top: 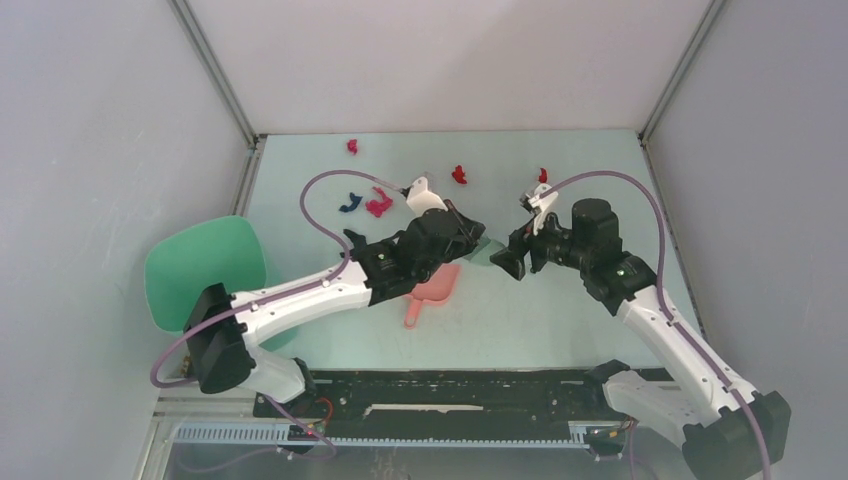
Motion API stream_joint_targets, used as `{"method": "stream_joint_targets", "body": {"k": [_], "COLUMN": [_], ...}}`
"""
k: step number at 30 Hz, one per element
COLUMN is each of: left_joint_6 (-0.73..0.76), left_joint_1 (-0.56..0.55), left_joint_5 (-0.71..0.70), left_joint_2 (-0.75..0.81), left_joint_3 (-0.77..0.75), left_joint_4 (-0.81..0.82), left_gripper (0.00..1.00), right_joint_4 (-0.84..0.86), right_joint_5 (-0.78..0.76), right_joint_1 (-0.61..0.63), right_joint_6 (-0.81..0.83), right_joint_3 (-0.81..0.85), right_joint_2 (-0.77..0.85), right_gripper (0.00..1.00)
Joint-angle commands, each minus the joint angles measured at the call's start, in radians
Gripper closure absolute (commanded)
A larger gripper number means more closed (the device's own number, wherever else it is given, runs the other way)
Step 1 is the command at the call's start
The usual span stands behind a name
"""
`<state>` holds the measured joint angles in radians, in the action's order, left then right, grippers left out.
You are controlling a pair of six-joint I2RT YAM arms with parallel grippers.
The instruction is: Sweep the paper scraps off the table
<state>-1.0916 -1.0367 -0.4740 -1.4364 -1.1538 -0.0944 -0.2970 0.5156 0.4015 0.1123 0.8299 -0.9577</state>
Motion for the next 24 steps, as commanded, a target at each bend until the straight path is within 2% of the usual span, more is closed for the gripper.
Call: {"method": "stream_joint_targets", "body": {"k": [1, 10, 11, 12, 14, 15, 16, 18, 19, 22, 24], "left_joint_6": [-0.013, 0.015, 0.021, 0.026, 0.033, 0.040, 0.052, 0.106, 0.155, 0.359, 0.514], "left_joint_1": [-0.005, -0.005, -0.006, -0.005, -0.005, -0.005, -0.005, 0.001, 0.006, 0.019, 0.019], "left_joint_5": [0.004, 0.033, 0.036, 0.038, 0.040, 0.043, 0.047, 0.060, 0.071, 0.106, 0.121], "left_joint_2": [0.057, 0.077, 0.080, 0.081, 0.086, 0.087, 0.089, 0.095, 0.101, 0.144, 0.201], "left_joint_3": [-0.020, -0.015, -0.016, -0.017, -0.015, -0.015, -0.015, -0.024, -0.029, -0.026, 0.011], "left_joint_4": [0.008, 0.004, 0.004, 0.005, 0.006, 0.008, 0.010, 0.013, 0.012, 0.000, 0.003], "left_gripper": [1.00, 1.00, 1.00, 1.00, 1.00, 1.00, 1.00, 1.00, 0.95, 0.55, 0.38], "right_joint_4": [0.007, 0.065, 0.069, 0.072, 0.068, 0.060, 0.049, 0.017, -0.007, -0.105, -0.192], "right_joint_5": [0.041, 0.126, 0.132, 0.136, 0.143, 0.149, 0.151, 0.165, 0.184, 0.288, 0.364], "right_joint_1": [0.011, 0.018, 0.019, 0.021, 0.021, 0.020, 0.021, 0.018, 0.011, -0.025, -0.048], "right_joint_6": [0.131, 0.198, 0.200, 0.201, 0.204, 0.208, 0.212, 0.225, 0.232, 0.262, 0.282], "right_joint_3": [0.026, 0.026, 0.026, 0.026, 0.026, 0.026, 0.025, 0.026, 0.025, 0.026, 0.026], "right_joint_2": [-0.025, -0.093, -0.102, -0.109, -0.117, -0.116, -0.111, -0.089, -0.074, -0.029, -0.001], "right_gripper": [0.27, 0.46, 0.50, 0.59, 0.78, 0.92, 1.00, 1.00, 1.00, 1.00, 1.00]}}
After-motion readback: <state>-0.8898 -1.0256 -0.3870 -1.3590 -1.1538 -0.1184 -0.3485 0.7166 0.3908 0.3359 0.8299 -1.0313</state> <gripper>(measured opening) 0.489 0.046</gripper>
